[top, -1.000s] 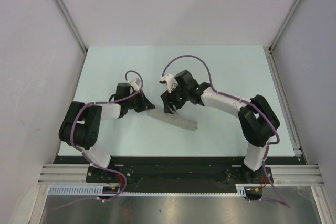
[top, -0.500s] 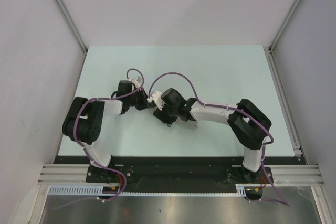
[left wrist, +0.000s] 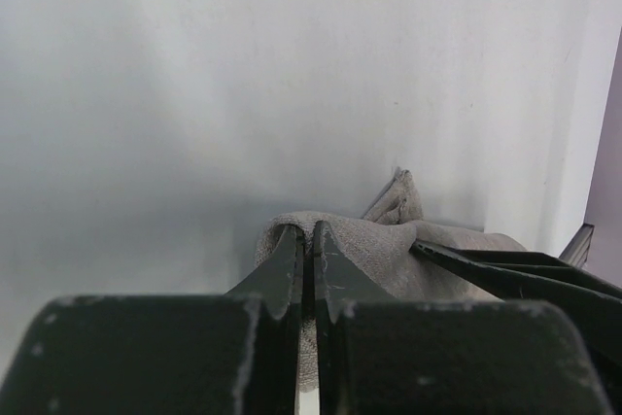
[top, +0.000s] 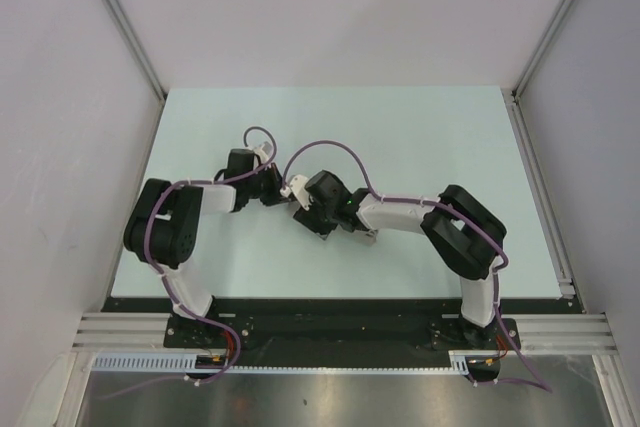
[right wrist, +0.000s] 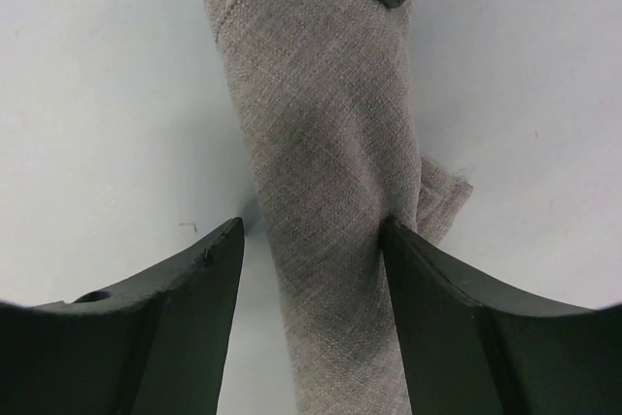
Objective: Fold the napkin, place the utensils inside, and roll it up
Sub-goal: Roll the napkin with the utensil
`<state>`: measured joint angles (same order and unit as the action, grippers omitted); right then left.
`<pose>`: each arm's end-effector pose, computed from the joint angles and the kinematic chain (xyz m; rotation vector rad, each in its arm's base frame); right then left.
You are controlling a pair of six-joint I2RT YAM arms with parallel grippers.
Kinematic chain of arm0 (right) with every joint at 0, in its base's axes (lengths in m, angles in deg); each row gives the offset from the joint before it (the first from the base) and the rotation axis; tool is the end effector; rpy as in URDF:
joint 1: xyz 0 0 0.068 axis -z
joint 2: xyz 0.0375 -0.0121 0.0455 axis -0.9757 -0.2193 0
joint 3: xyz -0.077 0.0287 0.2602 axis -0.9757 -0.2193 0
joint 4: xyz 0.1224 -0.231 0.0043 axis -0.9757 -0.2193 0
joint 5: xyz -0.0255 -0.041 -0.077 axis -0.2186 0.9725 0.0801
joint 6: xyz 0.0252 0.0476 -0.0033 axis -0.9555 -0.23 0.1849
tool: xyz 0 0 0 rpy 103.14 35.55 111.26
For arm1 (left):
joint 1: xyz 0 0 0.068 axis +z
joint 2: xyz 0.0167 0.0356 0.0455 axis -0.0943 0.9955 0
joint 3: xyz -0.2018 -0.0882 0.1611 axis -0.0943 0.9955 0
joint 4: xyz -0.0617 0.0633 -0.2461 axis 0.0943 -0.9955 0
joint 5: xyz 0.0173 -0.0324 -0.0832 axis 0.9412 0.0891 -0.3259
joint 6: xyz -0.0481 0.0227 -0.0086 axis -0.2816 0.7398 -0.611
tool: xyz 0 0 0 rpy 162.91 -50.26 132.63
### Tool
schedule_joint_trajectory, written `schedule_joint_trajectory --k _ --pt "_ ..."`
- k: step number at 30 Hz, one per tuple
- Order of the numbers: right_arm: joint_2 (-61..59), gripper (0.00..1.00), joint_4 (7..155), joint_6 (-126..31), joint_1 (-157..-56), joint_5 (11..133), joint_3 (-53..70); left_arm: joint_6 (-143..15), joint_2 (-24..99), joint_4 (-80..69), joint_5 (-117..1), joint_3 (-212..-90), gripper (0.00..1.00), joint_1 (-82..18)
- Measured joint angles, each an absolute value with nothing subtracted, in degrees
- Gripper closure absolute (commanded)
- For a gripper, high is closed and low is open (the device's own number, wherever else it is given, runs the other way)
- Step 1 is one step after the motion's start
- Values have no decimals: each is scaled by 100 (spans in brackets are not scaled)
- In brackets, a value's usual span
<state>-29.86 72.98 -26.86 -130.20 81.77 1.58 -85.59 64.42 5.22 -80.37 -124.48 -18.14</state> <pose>0.2459 0.3223 0.1619 -1.3388 2.0594 0.2478 0.3239 -0.0918 0.1286 -0.1600 2.4227 -1.0126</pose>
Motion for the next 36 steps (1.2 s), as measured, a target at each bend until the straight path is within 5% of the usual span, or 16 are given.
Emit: schedule_joint_trajectory --k 5,9,12,36 --pt "-3038 38 7362 -2690 -12919 8135 171 -8548 6460 404 -8035 -12601 71 -1814" --pt "-3130 39 7346 -2697 -12790 8008 287 -8541 6460 353 -7995 -12820 44 -1805" --pt "-3268 41 7169 -2732 -12622 7724 505 -8539 6388 334 -7941 -12894 36 -1779" --pt "-4415 49 6042 -3888 -10908 3440 1867 -8388 5760 699 -8057 -12286 40 -1847"
